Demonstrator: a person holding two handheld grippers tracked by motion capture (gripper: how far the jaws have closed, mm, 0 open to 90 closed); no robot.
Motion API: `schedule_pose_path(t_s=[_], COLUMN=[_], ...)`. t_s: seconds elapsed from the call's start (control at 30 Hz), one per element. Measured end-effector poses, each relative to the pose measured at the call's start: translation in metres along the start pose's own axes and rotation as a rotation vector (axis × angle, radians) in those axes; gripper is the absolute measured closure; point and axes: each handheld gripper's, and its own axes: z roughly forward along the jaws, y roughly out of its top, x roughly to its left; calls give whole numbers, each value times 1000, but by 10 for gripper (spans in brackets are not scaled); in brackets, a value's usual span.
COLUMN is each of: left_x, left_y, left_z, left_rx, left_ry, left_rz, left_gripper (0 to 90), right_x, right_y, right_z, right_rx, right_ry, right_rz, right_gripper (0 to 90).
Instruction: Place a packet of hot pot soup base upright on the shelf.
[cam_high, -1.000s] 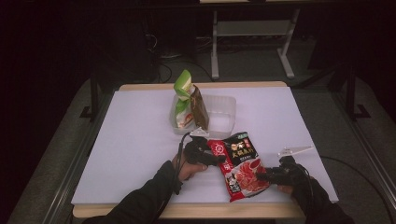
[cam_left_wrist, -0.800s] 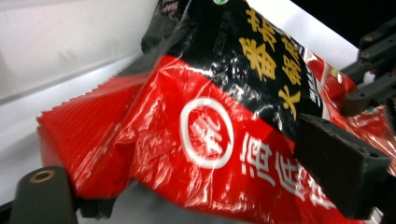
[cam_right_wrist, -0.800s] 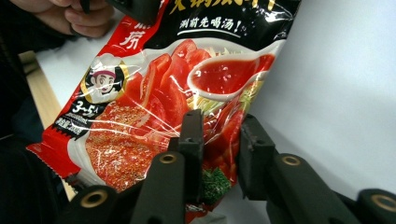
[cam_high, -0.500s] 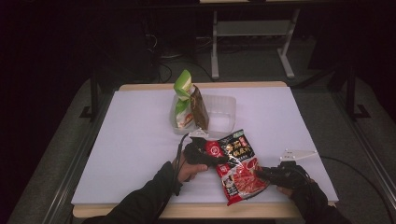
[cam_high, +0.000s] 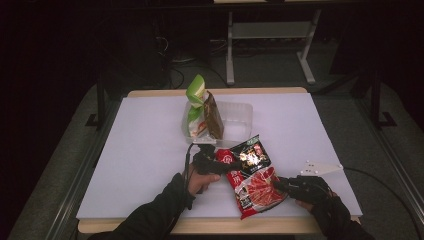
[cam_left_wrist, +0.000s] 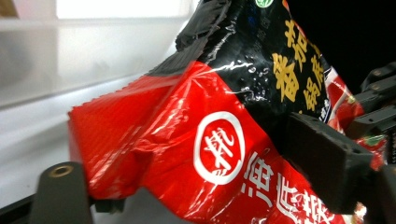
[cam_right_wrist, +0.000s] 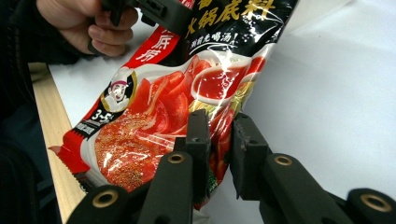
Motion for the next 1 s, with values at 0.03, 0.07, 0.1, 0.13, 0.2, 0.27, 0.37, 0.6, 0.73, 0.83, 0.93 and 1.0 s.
schedule_pose_path(t_s=[0.03, 0.07, 0.1, 0.13, 0.2, 0.27, 0.37, 0.6, 0.73, 0.83, 0.93, 1.0], left_x=[2, 3, 4, 4, 6, 6, 5, 5, 4, 3, 1, 0], left_y=[-1, -2, -2, -2, -2, -2, -1, 3, 2, 3, 3, 4], left_z=[0, -1, -1, -1, -4, -6, -12, -19, -12, -14, -17, -20], left_rx=[5, 4, 0, -1, -15, -25, -61, -123, -90, -97, -117, -138], left_ry=[-5, -7, -10, -14, -43, -48, -69, -118, -94, -106, -115, -121], left_rz=[8, -4, -12, -15, -20, 0, 32, 47, 36, 48, 62, 78], left_gripper=[236, 236, 265, 265, 345, 389, 436, 441, 325, 394, 479, 527], right_x=[0, 0, 0, 0, -1, -2, -2, 1, 5, 4, 2, 1], right_y=[0, 0, 0, 0, 0, -1, -1, 1, 4, 5, 3, 2], right_z=[0, 0, 0, 0, -1, -1, -1, -6, -8, -10, -8, -6], right_rx=[-4, -10, -18, -18, -21, -26, -33, -82, -115, -113, -106, -95], right_ry=[5, 7, 7, 7, 7, 3, 1, 8, 11, 10, 4, -5], right_rz=[-2, -5, -11, -11, -12, -10, -19, -57, -84, -77, -65, -63], right_gripper=[781, 781, 780, 780, 779, 780, 780, 786, 817, 836, 843, 846])
